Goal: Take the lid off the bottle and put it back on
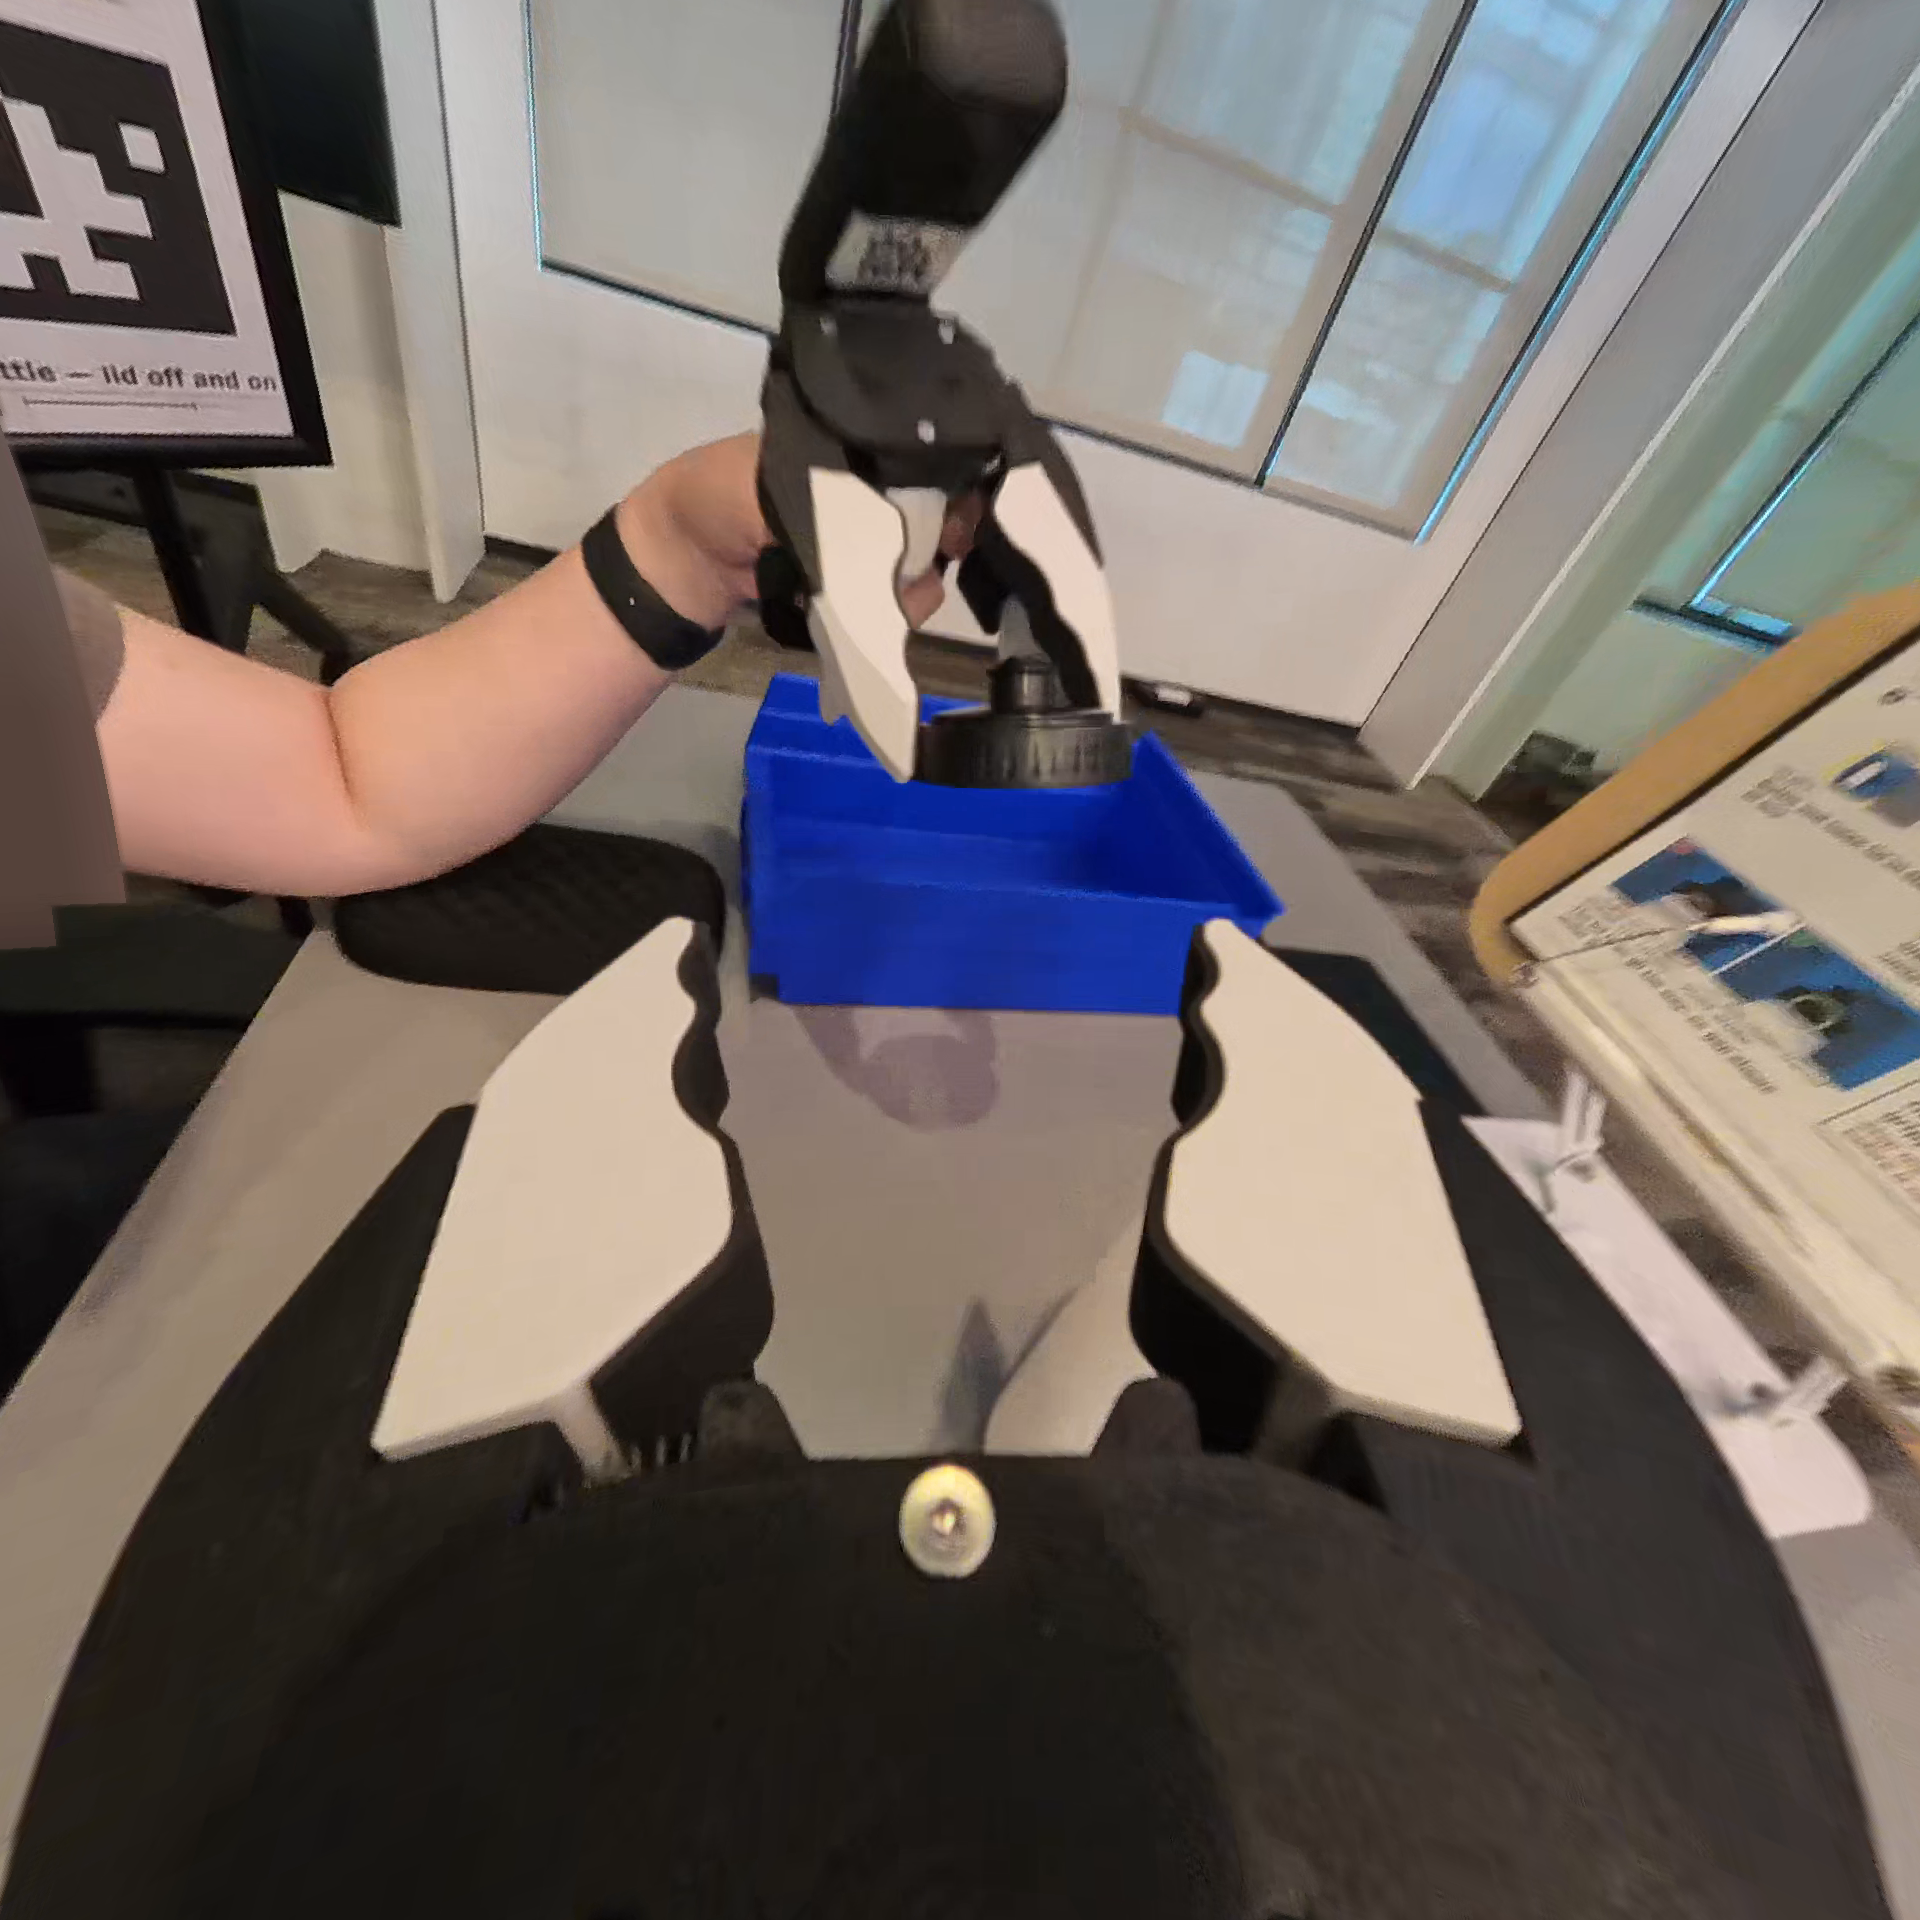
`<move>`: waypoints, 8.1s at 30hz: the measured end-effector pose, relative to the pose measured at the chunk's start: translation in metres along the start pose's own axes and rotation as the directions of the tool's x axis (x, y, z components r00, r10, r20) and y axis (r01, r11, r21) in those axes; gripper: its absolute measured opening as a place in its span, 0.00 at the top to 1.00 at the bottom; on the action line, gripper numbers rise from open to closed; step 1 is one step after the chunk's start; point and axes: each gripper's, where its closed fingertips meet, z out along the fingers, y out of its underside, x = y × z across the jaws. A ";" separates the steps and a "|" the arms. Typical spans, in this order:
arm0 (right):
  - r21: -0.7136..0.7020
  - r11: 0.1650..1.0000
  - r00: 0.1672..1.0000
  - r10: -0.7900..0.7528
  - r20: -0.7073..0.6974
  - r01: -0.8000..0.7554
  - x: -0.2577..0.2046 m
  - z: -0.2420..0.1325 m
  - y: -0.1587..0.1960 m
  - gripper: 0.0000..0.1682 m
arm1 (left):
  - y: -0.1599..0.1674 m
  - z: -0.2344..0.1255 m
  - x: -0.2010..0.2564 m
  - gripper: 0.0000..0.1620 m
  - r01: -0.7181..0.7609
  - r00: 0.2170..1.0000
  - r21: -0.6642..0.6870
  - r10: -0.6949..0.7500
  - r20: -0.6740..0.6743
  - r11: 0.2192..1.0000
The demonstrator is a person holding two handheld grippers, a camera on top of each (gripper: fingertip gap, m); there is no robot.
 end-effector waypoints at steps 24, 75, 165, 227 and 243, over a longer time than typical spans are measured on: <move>-0.166 0.985 0.983 0.085 0.164 -0.057 -0.035 0.032 0.038 0.59 | -0.008 0.047 0.087 0.58 -0.184 0.960 -0.083 0.161 -0.229 0.980; 0.165 0.813 0.828 -0.534 -0.174 0.559 -0.041 -0.008 -0.028 0.55 | -0.085 0.016 0.130 0.89 0.593 0.301 0.056 -0.156 -0.941 0.804; -0.060 0.971 0.970 0.236 0.050 -0.233 0.052 -0.025 0.051 0.58 | 0.011 0.202 0.055 0.47 0.146 0.984 0.348 -0.099 -0.150 0.926; -0.080 0.939 0.896 0.292 -0.335 -0.335 0.076 -0.006 0.061 0.54 | 0.027 0.203 0.015 0.34 0.149 0.942 0.237 -0.211 0.262 0.960; -0.053 0.975 0.975 0.219 0.032 -0.217 0.051 -0.017 0.054 0.59 | 0.014 0.199 0.043 0.48 0.122 0.992 0.287 -0.120 -0.024 0.950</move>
